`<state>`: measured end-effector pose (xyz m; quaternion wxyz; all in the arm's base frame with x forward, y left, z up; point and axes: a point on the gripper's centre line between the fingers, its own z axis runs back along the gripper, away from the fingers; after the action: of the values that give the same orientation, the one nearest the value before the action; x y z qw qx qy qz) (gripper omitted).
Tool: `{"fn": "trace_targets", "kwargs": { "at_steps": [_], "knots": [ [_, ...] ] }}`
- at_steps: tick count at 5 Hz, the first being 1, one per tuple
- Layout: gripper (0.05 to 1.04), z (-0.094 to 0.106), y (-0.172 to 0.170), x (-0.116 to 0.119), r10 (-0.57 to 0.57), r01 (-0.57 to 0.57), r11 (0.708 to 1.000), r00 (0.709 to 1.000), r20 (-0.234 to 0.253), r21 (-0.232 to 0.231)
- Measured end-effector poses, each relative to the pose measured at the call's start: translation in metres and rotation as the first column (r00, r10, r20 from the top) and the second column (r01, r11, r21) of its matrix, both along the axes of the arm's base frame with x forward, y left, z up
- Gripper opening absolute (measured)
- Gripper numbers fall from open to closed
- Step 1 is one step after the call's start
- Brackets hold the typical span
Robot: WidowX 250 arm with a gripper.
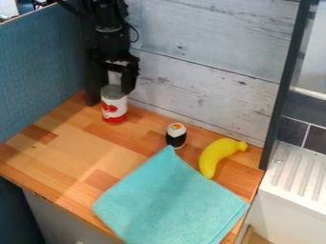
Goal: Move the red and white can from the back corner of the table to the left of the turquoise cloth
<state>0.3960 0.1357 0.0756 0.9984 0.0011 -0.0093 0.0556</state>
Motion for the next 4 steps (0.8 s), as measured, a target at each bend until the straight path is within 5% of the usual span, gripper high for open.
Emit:
{"fn": "trace_targets", "kwargs": {
  "at_steps": [2, 4],
  "knots": [
    [1.0, -0.003, 0.003, -0.011, 0.031, -0.03, 0.999, 0.999, -0.035, 0.029],
    [1.0, -0.012, -0.005, -0.083, 0.135, -0.138, 0.99, 0.983, -0.126, -0.016]
  ]
}}
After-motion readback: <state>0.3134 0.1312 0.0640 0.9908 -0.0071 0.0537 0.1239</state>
